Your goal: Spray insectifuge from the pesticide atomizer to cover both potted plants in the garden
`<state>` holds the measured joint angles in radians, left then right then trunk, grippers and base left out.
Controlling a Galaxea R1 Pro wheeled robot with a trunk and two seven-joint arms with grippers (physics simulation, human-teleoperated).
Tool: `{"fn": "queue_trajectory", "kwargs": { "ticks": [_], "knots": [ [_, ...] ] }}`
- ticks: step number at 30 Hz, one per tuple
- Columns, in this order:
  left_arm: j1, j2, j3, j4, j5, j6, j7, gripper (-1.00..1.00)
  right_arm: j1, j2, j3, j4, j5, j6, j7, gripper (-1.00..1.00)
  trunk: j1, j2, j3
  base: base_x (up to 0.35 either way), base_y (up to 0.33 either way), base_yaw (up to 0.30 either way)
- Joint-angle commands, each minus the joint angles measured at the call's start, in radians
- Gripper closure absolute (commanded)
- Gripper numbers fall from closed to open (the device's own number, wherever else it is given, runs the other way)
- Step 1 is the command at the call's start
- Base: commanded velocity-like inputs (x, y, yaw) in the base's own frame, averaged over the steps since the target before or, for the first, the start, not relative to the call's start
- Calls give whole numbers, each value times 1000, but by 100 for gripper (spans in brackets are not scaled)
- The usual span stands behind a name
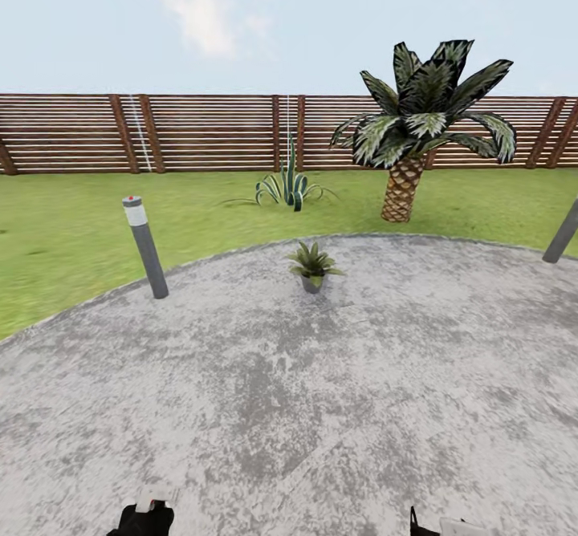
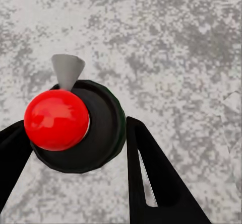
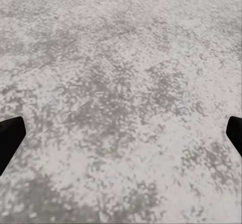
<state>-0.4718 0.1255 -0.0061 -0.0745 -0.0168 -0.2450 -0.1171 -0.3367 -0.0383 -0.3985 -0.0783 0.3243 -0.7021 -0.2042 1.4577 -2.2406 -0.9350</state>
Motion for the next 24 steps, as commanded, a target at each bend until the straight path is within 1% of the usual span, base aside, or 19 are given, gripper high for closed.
{"fn": "queue_trajectory", "kwargs": {
  "ticks": [1, 24],
  "knots": [
    [-1, 0, 0, 1, -2, -3, -3, 100, -1, 0, -3, 1, 11, -2, -7, -100, 0, 0, -1, 339, 0, 0],
    [-1, 0, 0, 1, -2, -3, -3, 100, -1, 0, -3, 2, 12, -2, -7, -100, 0, 0, -1, 339, 0, 0]
  ]
}}
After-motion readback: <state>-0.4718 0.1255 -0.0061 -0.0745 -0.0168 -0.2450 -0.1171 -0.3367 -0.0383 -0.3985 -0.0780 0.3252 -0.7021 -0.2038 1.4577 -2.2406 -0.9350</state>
